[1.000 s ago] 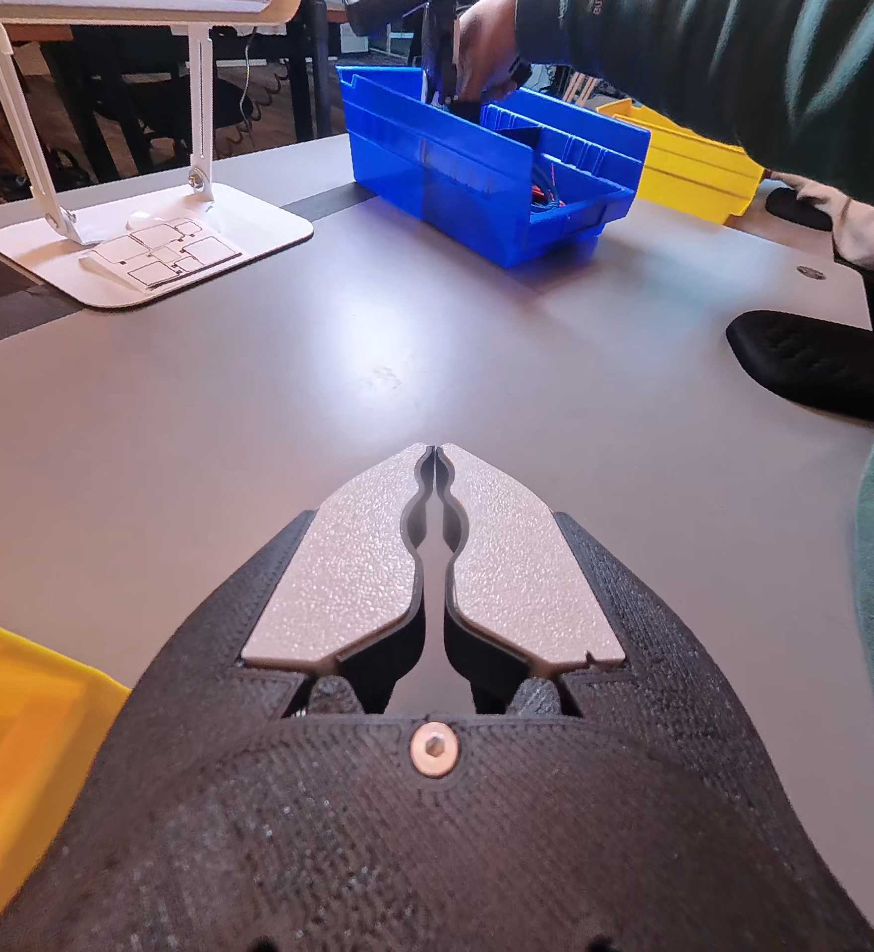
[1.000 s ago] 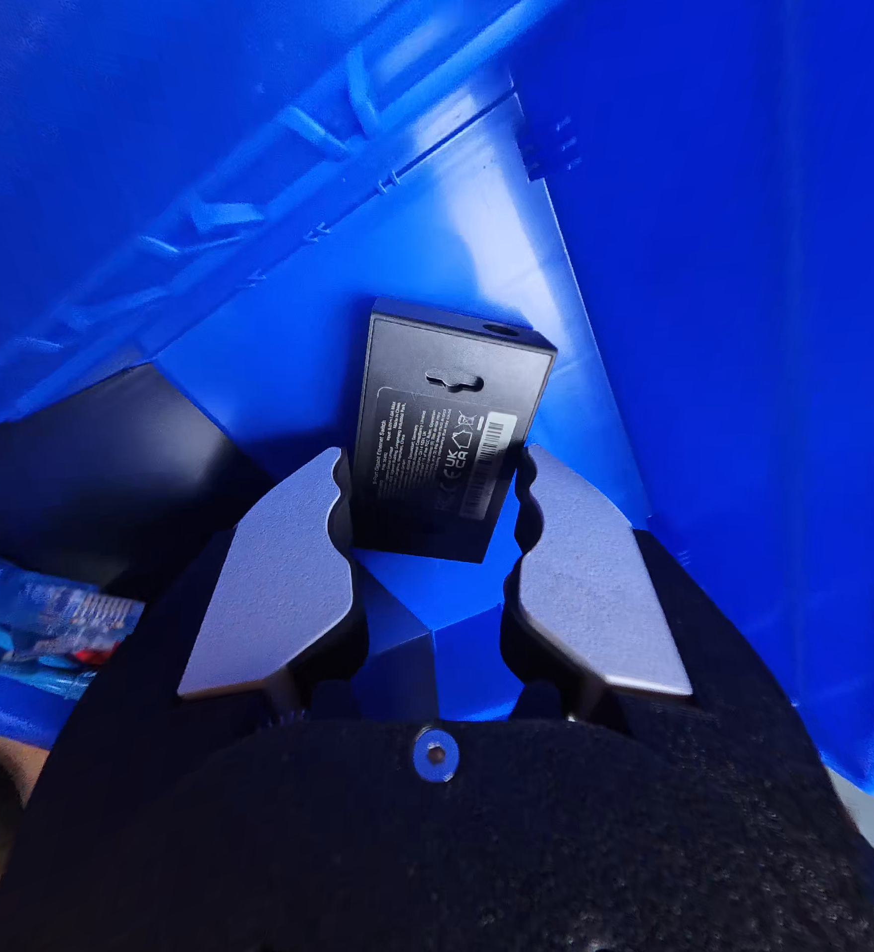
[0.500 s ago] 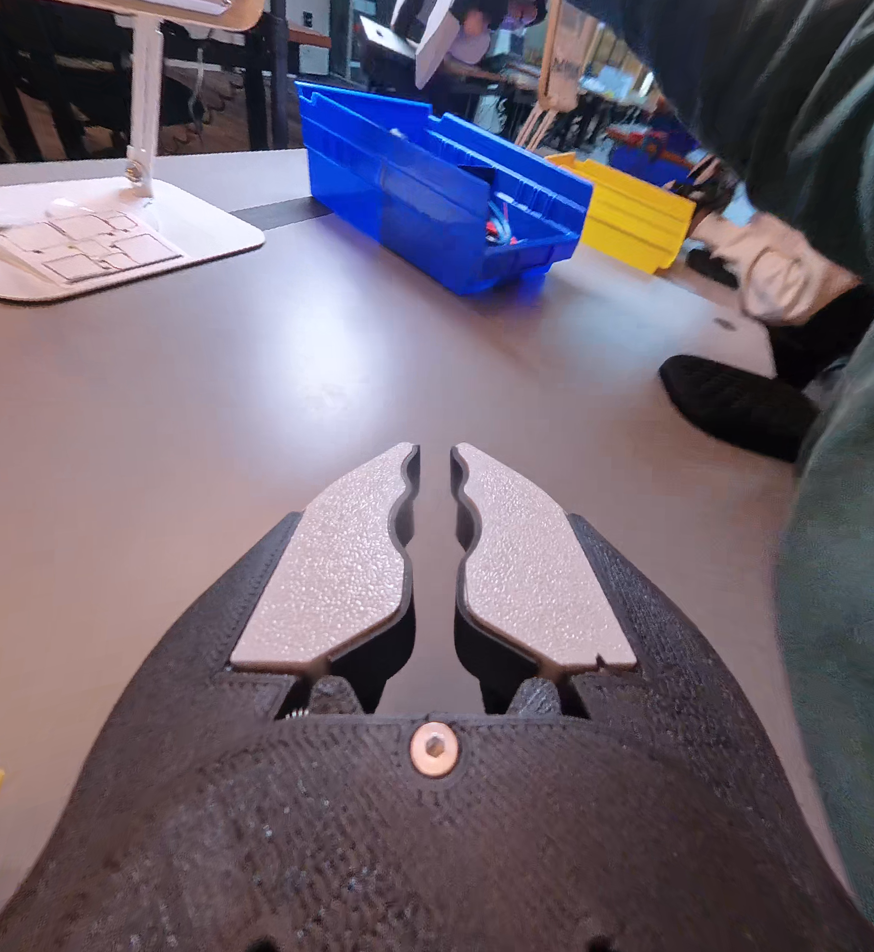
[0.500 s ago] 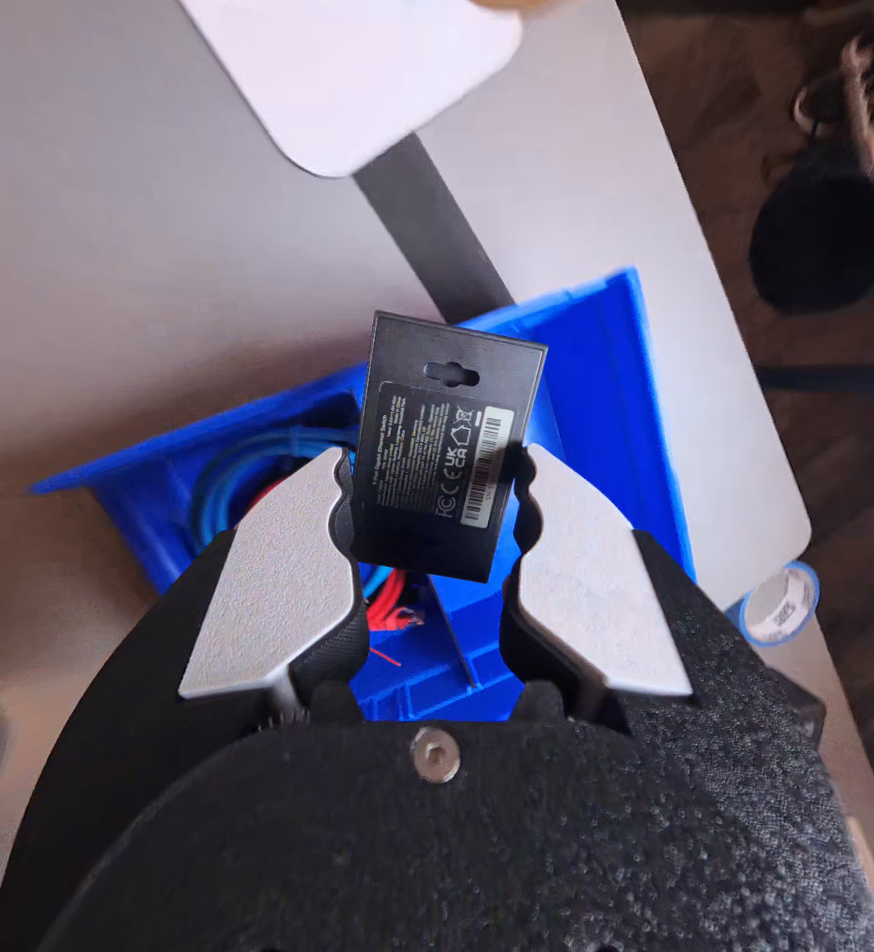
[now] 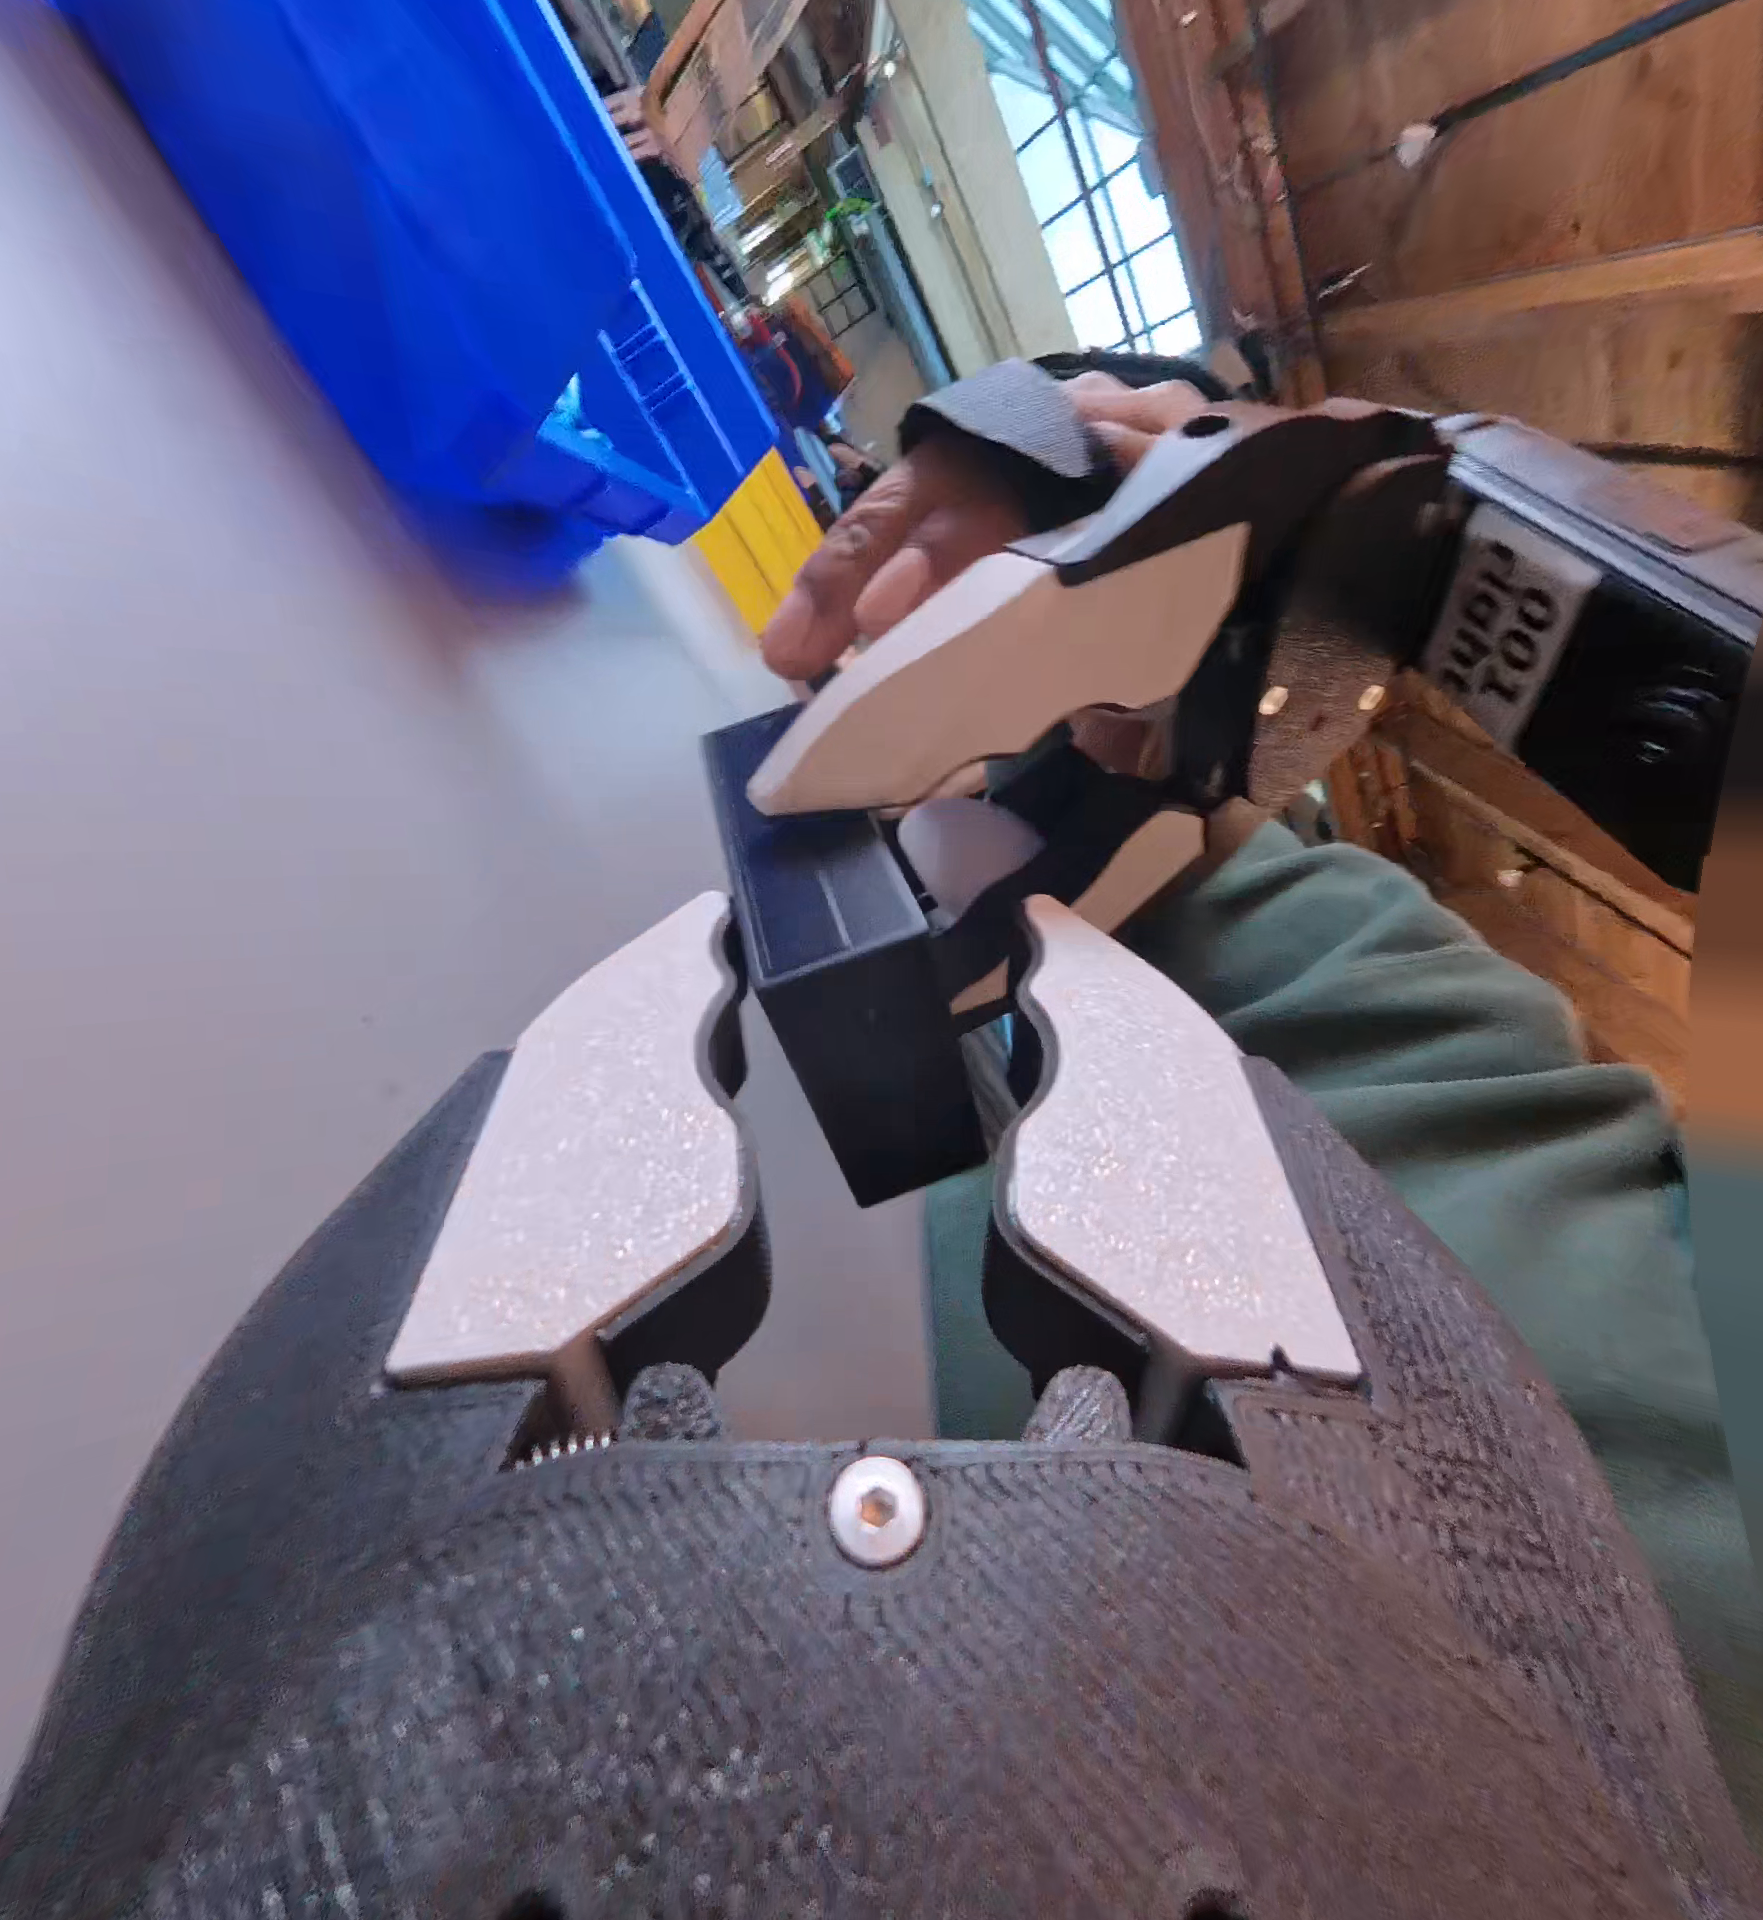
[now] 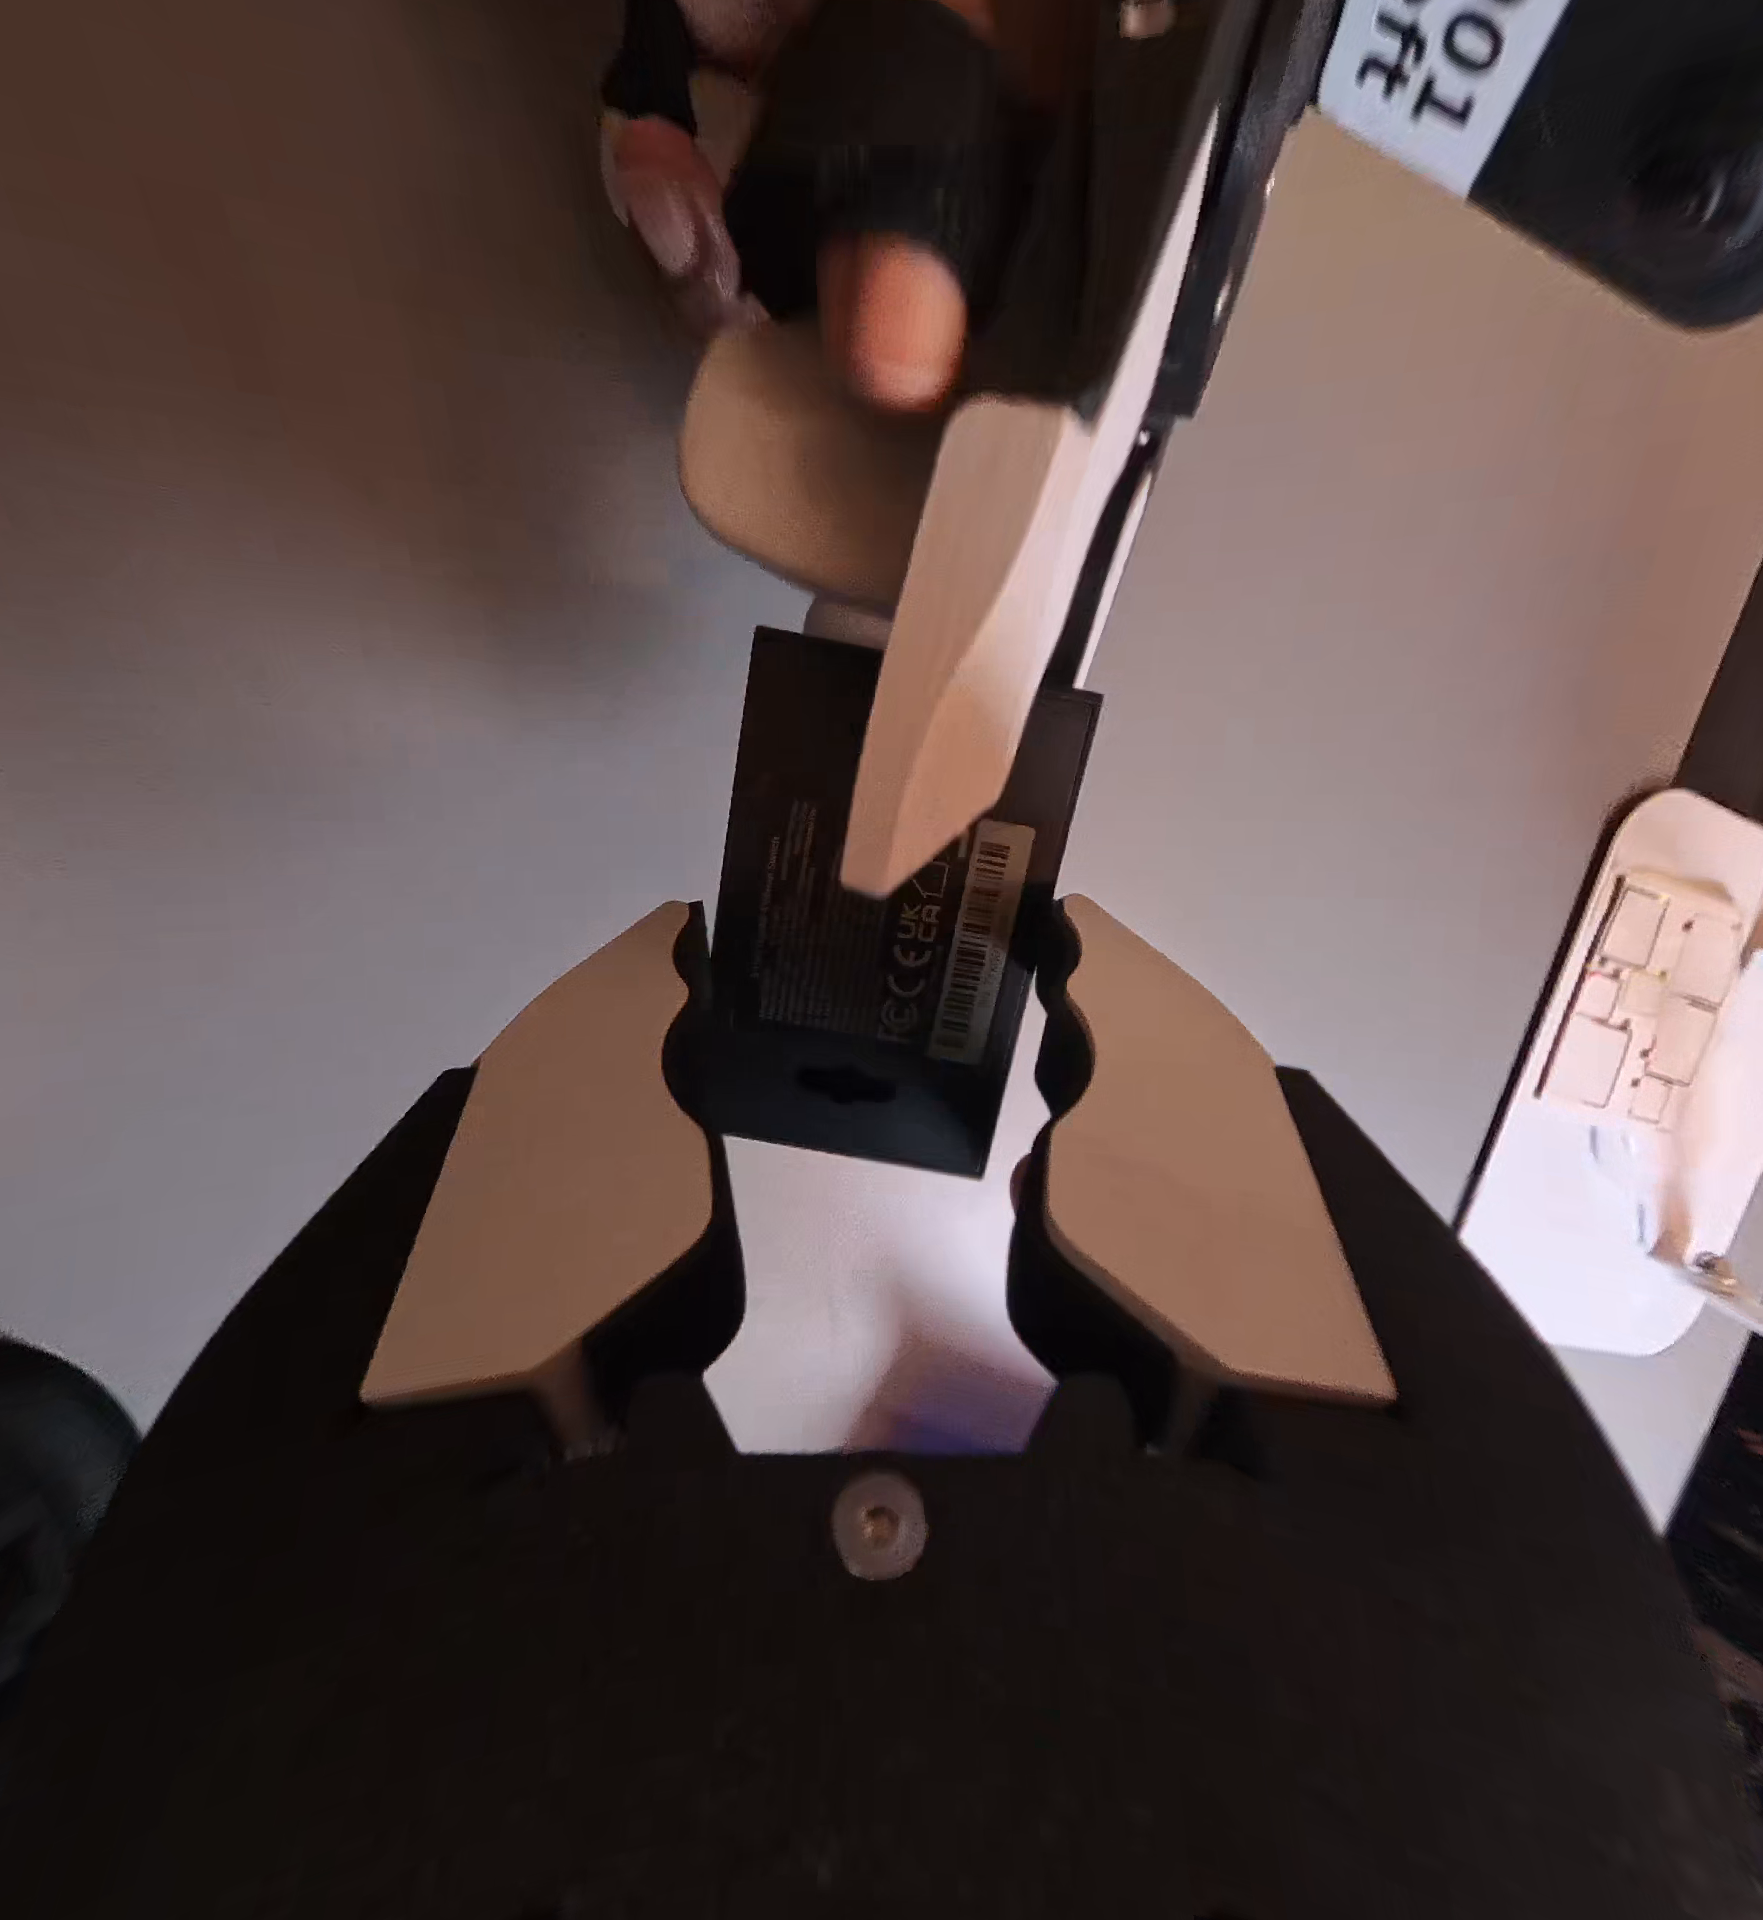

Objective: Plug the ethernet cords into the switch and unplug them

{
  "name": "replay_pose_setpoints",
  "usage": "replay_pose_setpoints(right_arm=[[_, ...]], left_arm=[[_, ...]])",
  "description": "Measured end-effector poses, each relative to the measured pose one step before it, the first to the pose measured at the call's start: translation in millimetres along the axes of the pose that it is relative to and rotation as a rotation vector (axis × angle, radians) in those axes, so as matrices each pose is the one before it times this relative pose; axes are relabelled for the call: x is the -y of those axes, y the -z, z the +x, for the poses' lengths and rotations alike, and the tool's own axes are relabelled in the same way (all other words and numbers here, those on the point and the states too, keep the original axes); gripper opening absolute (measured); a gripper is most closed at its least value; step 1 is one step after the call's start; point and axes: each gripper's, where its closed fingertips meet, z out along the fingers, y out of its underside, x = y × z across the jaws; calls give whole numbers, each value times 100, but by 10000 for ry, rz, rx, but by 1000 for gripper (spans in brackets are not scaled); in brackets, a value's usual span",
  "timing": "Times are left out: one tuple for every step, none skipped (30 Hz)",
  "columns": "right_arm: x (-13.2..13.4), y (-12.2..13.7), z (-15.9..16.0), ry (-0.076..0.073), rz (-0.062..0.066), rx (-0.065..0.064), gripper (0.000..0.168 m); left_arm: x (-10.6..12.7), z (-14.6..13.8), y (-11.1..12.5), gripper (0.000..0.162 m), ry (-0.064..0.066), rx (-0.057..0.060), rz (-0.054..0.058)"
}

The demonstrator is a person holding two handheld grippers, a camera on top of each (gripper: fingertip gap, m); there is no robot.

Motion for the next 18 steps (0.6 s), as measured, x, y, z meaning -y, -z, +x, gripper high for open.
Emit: replay_pose_setpoints(right_arm=[[328,-25,-60,200,123,-107,61],[254,164,326,39,131,-379,60],[188,236,772,-106,267,-653,59],[248,392,994,-482,572,-735,59],[134,535,1065,-970,723,-622,63],[34,620,1284,-1400,758,-681,70],[-90,652,1254,-1620,749,-631,72],[-148,566,911,-1660,730,-438,72],[-191,400,286,-1476,660,-186,73],[-377,177,-208,-1086,487,-130,74],[-595,-38,-642,-624,267,-90,76],[-594,-179,-902,-206,144,-59,79],[-412,-274,-914,-90,136,-84,82],[-144,-422,-944,-116,170,132,84],[91,-322,-810,-421,168,310,84],[382,-175,-723,-830,270,611,81],[804,36,-741,-1064,547,889,74],[1045,218,-630,-1083,715,906,67]], left_arm=[[-246,-572,101,34,-350,312,0],[12,-149,261,31,-247,58,140],[591,15,409,30,72,50,484],[766,99,515,29,-184,112,562],[822,137,570,29,-426,145,580],[862,205,576,29,-311,76,605],[890,110,564,29,-61,45,621],[729,-149,483,29,-8,172,521],[570,-333,372,29,-99,267,455],[373,-355,224,28,-100,249,353],[266,-76,91,29,-10,34,316],[151,277,-22,28,138,-204,261],[-69,329,-138,28,189,-192,118],[-259,419,-225,28,42,-205,41],[-350,573,-235,28,-76,-269,10],[-292,715,-206,28,-58,-363,64],[-191,721,-120,28,19,-385,106],[-85,565,-40,28,3,-273,128]])
